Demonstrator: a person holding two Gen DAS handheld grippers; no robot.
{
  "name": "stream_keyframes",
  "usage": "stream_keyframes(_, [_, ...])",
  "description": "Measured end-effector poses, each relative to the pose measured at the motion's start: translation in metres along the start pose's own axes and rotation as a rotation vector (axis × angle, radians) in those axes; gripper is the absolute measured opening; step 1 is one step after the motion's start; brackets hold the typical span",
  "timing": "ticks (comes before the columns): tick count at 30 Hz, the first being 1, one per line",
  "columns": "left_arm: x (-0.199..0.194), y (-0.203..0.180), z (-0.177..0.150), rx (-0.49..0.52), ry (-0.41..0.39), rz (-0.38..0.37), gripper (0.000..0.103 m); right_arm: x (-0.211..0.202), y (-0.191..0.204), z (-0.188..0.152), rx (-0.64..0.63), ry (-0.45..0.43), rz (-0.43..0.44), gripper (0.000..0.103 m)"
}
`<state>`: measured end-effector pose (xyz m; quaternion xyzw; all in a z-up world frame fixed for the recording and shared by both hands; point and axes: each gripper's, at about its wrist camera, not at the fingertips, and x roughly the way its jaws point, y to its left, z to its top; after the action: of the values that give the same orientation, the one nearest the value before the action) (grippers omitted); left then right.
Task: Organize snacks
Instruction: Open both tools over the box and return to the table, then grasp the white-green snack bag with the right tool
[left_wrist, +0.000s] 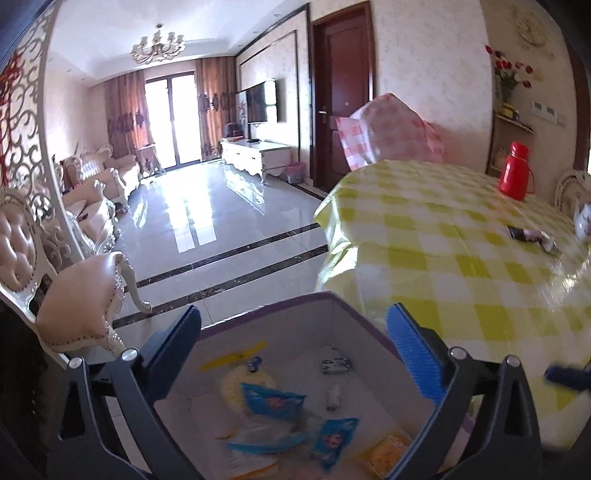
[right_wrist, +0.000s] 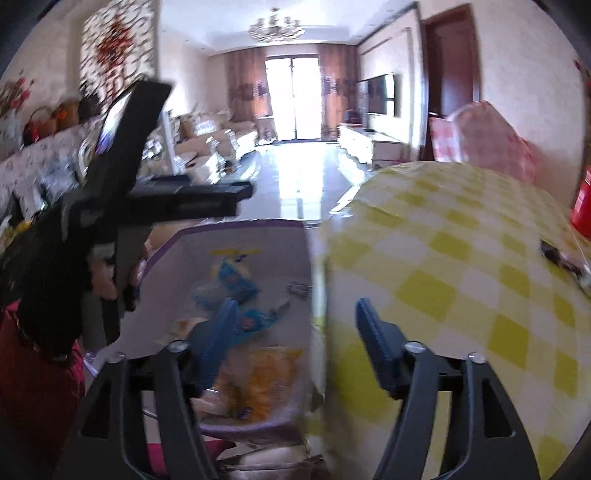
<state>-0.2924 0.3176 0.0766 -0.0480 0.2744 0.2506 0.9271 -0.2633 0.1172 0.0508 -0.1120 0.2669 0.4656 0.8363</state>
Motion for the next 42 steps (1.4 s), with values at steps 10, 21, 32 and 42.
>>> stream_keyframes(10, [0.022,-0.158,0.008,0.09,0.162,-0.404,0.101,-0.055,-0.145,-0.03,0.256,-0.02,-0.259,0.087])
stream_keyframes(21, [0.131,-0.371,0.063,0.094,0.24,-0.469,0.101,-0.099,-0.344,-0.063,0.533,0.022,-0.485,0.087])
stream_keyframes(32, [0.212,-0.422,0.129,-0.135,0.093,-0.455,0.101,-0.028,-0.462,-0.03,0.686,0.073,-0.472,0.087])
stream_keyframes(42, [0.234,-0.376,0.144,-0.212,0.068,-0.424,0.101,0.063,-0.494,0.021,0.567,0.236,-0.589,0.087])
